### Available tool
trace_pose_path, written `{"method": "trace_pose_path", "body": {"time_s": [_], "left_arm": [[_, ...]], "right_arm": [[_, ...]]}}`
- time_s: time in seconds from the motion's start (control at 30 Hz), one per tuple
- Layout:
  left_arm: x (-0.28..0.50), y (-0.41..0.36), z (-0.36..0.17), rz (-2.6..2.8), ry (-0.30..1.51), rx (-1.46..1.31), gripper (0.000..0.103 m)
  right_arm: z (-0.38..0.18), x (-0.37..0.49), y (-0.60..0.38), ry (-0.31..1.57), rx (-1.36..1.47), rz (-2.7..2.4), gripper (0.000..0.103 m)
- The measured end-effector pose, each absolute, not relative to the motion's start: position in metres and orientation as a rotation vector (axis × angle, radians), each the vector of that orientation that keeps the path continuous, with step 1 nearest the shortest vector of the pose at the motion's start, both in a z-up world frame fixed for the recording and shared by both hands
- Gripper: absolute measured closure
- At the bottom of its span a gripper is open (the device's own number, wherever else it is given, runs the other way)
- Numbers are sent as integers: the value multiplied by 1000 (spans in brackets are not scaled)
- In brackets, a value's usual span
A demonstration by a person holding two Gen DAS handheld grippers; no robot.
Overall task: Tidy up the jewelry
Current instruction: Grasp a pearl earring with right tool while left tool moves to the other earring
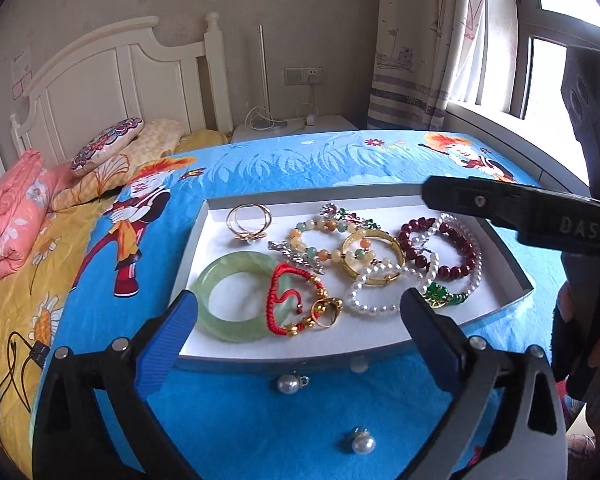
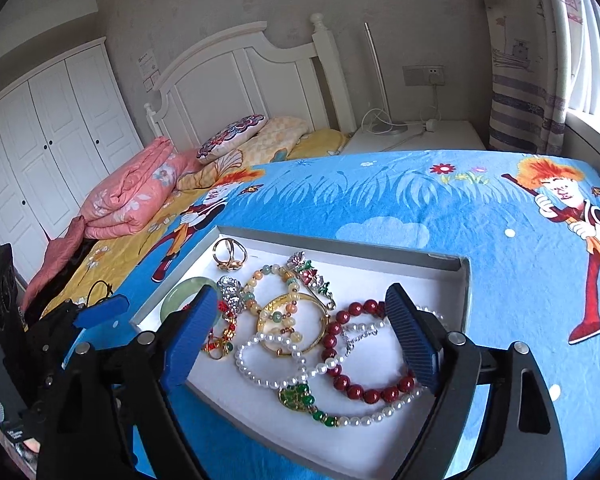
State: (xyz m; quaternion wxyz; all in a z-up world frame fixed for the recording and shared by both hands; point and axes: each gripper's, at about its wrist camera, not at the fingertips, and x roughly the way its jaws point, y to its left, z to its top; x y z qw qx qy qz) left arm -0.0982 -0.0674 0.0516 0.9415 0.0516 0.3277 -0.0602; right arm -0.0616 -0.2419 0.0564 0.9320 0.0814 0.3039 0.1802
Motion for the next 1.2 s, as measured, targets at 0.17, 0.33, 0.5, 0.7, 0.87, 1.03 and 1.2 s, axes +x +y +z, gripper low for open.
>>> {"method": "trace_pose_path", "body": {"time_s": [0.17, 0.33, 0.5, 0.7, 0.87, 1.03, 1.2], "left_arm": [[-117, -40, 51, -9, 628, 143, 3], [-124, 13, 46, 83, 632, 66, 3], [-111, 59, 32, 121, 696, -20, 3], [-109, 82, 25, 29, 730, -180, 3], [-107, 79, 22, 28, 748, -170, 3], [-104, 78, 20, 31, 758, -173, 3], [-105, 78, 20, 34, 754, -174, 3]], "right_arm": [[50, -92, -245, 628, 142, 363, 16], [39, -114, -244, 644, 123, 364, 16], [24, -121, -235, 674, 71, 356, 16], [21, -134, -211, 677, 15, 396, 16], [17, -144, -174, 686, -97, 450, 16], [9, -155, -130, 701, -250, 516, 17], [-1, -151, -109, 751, -328, 534, 39]]}}
